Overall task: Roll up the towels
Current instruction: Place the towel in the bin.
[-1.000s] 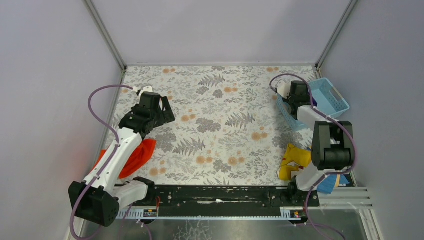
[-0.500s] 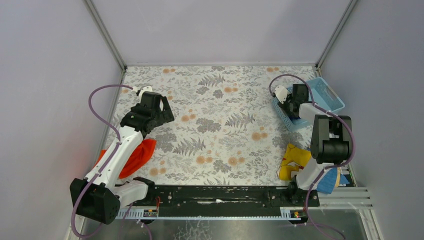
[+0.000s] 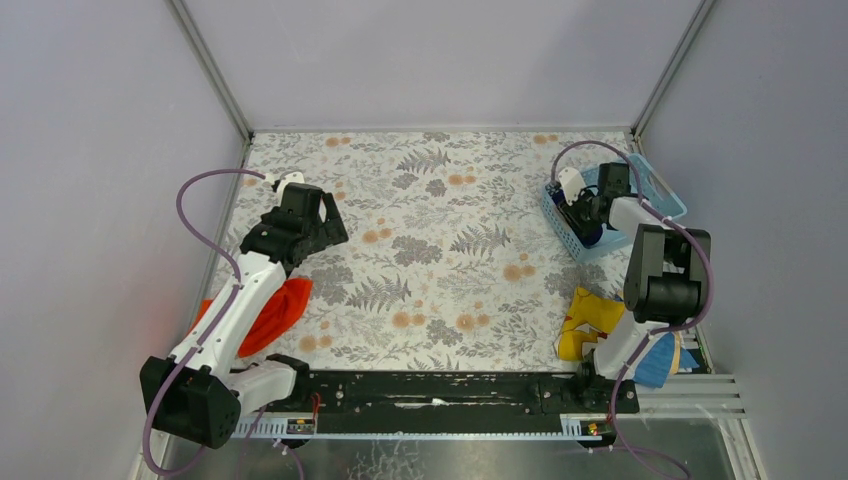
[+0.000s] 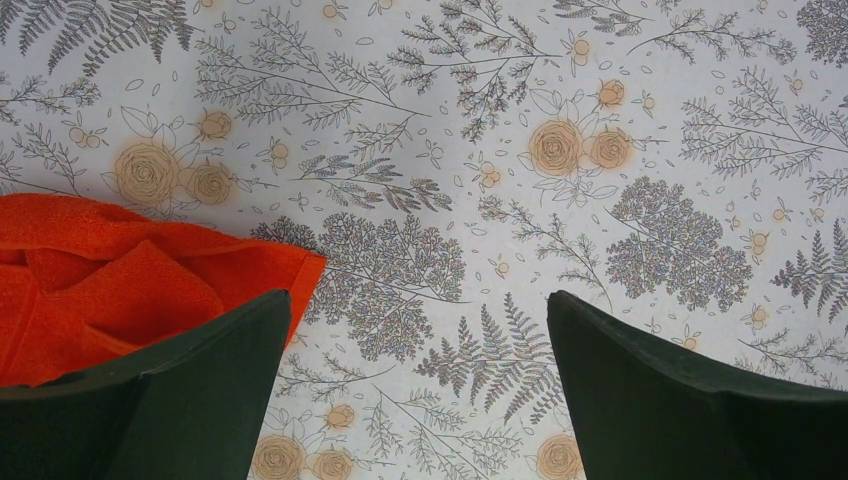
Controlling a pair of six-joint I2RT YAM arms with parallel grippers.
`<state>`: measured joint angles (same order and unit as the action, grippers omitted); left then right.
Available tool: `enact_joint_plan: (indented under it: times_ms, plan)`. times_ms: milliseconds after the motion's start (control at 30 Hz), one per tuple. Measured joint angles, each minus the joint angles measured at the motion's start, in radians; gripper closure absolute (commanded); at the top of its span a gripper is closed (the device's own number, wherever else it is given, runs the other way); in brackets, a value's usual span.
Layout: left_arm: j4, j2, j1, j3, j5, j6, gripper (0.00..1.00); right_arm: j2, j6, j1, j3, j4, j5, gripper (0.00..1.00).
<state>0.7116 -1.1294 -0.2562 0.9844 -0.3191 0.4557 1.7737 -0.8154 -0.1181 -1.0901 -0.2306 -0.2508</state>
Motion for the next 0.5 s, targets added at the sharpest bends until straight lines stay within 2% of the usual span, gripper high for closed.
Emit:
enact_joint_plan:
  times_ms: [267,400,500]
  plan:
    - [0.000,0.000,0.000,0.000,0.000,0.000,0.00,0.000,0.015,-0.040,-0.018,-0.077,-0.117,0.72]
    - [0.000,0.000,0.000,0.000,0.000,0.000,0.00,0.016,0.015,-0.045,-0.025,-0.093,-0.164,0.66]
    - [0.000,0.000,0.000,0.000,0.000,0.000,0.00,0.044,0.016,-0.050,-0.050,-0.109,-0.193,0.56]
